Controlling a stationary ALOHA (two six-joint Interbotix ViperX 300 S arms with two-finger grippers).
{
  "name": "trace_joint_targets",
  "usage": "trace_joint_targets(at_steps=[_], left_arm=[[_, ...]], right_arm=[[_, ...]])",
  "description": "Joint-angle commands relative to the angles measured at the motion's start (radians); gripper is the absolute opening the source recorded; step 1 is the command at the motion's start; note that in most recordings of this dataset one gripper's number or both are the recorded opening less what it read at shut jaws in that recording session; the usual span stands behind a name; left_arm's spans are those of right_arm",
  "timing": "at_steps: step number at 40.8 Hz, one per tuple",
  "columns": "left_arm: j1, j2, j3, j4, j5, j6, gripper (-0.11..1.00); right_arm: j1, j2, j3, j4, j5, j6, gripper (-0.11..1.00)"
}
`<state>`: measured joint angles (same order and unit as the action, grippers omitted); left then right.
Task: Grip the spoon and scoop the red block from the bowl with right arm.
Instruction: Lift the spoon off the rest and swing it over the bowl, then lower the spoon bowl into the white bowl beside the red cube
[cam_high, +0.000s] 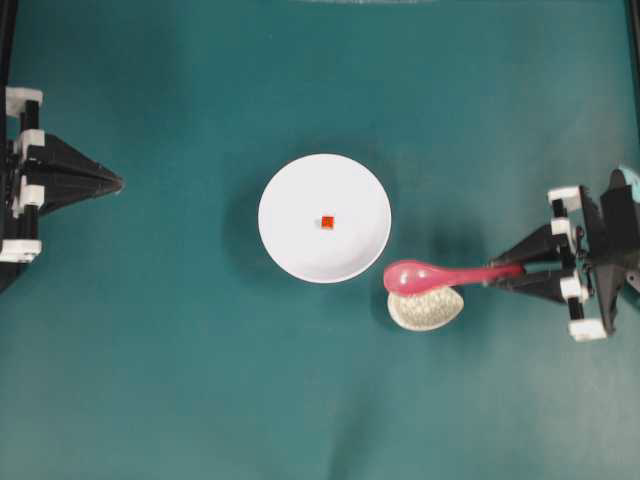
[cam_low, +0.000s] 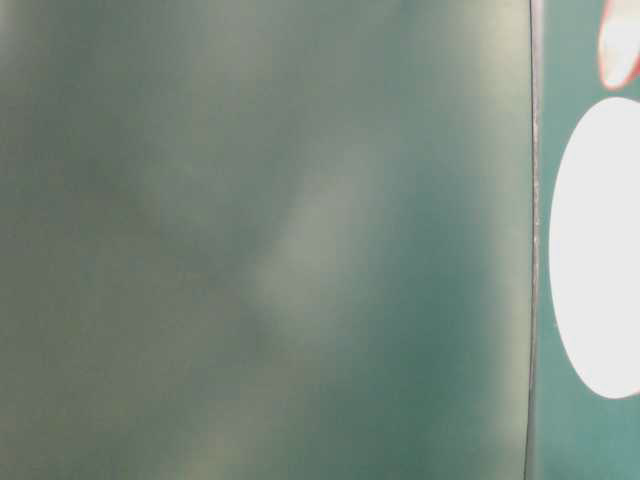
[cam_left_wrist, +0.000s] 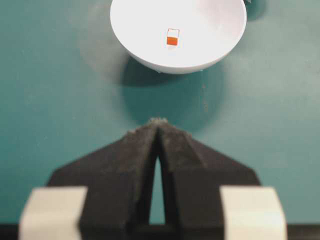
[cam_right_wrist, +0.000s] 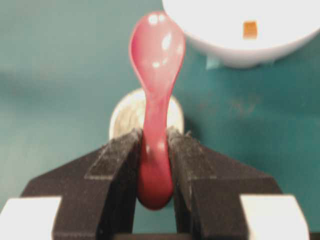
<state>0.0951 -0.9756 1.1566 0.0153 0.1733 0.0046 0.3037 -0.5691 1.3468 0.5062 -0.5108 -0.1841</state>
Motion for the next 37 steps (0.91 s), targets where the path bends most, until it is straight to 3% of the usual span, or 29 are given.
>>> trace_joint_targets(at_steps=[1,9,16,37], left_arm=[[0.003,0.008,-0.025,0.002,-0.009,0.000,0.00],[0.003,0.008,-0.025,0.002,-0.011,0.000,0.00],[0.003,0.006,-0.025,0.003,-0.014,0.000,0.00],[0.003,0.006,-0.025,0.002,-0.017,-0.002,0.00]], right_arm=[[-0.069,-0.077,-0.060,0.002,0.137,-0.020,0.25],[-0.219,-0.184,-0.158,-0.002,0.422,-0.028,0.25],[-0.308,-0.202,-0.235,-0.018,0.584,-0.029,0.25],[-0.460,-0.124,-0.425,-0.037,0.796,-0.023,0.25]])
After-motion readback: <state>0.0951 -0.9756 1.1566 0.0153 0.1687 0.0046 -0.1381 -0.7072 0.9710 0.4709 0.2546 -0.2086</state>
